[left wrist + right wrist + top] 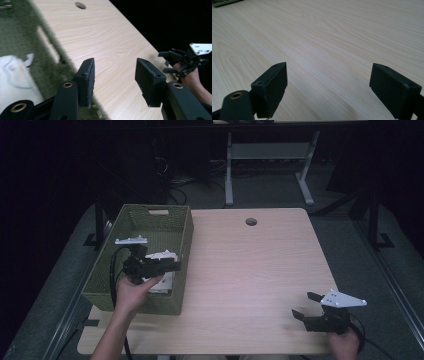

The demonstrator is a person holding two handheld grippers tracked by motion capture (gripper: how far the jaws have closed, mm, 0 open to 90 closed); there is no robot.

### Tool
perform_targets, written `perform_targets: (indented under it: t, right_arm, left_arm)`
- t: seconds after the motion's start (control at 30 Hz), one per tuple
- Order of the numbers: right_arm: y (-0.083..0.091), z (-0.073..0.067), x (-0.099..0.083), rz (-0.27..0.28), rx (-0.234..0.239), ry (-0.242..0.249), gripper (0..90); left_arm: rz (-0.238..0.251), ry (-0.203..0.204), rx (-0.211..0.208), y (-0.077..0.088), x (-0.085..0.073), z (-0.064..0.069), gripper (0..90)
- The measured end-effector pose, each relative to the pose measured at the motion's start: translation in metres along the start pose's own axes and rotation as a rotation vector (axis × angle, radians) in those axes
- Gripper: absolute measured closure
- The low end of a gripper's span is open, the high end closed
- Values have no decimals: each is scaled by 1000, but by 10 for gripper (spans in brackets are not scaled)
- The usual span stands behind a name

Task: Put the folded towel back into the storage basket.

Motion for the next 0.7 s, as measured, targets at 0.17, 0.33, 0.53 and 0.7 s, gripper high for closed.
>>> perform_targets:
  t: [0.17, 0.33, 0.53, 0.7]
  right_arm:
    - [4, 1, 0, 12, 0, -2, 142]
    - [8, 3, -1, 26, -3, -6, 142]
    - [10, 3, -2, 29, -1, -6, 142]
    - [10, 4, -1, 33, -1, -4, 141]
  left_arm:
    - [-12, -22, -12, -11, 0, 11, 503]
    - [-10, -30, -14, -21, 1, 18, 494]
    - [-18, -43, -14, -33, -1, 26, 477]
    - [-28, -49, -34, -46, -1, 37, 471]
Point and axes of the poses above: each handheld gripper's, and its own axes: y roughly backward along the jaws, x roughly out of its top, z roughly to its right, the point moved 6 cm from there along -y, roughly forward along the jaws, and after that the axes turned 3 degrees about y, right-handed, at the moved point
